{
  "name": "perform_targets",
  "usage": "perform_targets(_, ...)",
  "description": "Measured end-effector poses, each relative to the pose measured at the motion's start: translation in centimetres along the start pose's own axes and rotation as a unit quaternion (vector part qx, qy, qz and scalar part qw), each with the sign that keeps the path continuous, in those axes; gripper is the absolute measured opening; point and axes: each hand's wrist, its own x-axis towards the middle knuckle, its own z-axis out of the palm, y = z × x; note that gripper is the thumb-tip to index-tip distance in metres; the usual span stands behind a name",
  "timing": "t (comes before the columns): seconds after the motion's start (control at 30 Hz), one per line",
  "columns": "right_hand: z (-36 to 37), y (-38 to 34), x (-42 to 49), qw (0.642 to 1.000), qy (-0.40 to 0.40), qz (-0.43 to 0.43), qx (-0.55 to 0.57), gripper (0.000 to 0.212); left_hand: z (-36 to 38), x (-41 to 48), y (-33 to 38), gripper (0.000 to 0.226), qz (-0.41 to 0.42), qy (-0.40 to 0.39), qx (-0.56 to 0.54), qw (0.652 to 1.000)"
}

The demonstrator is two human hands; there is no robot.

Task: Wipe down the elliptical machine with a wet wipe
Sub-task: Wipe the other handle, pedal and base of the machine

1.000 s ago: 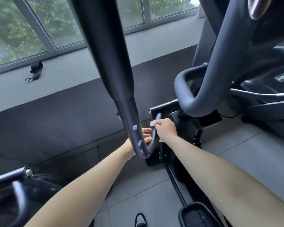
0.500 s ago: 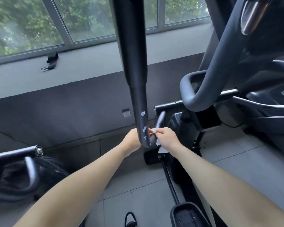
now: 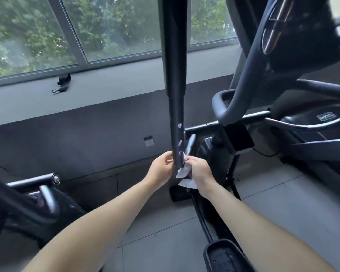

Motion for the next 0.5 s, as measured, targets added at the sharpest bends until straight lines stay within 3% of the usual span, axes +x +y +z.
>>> perform_targets(0.17,0.6,-1.7,-3.4,0.999,-0.020,-0.039,0.019,0.036,-0.4,-2.1,1.1,0.023,0.031,0.058,-0.017,0.998)
perform_targets(0.3,1.9,-0.4,-3.8,0.996,0.052,-0.042,-0.054,0.030,-0.6,-3.8,1.9,0.033,0.045,0.056,-0.033,0.997)
perform_targets(0.4,2.9,-0.5,-4.2,0.996,0.077,-0.023,-0.033,0.026,-0.9,-4.6,2.4,0.034,0.067,0.042,-0.046,0.996)
perform_targets(0.5,3.1,-2.1,-5.4,0.995,0.079,-0.068,-0.005,0.020,-1.5,-5.2,2.9,0.034,0.074,0.039,-0.030,0.996)
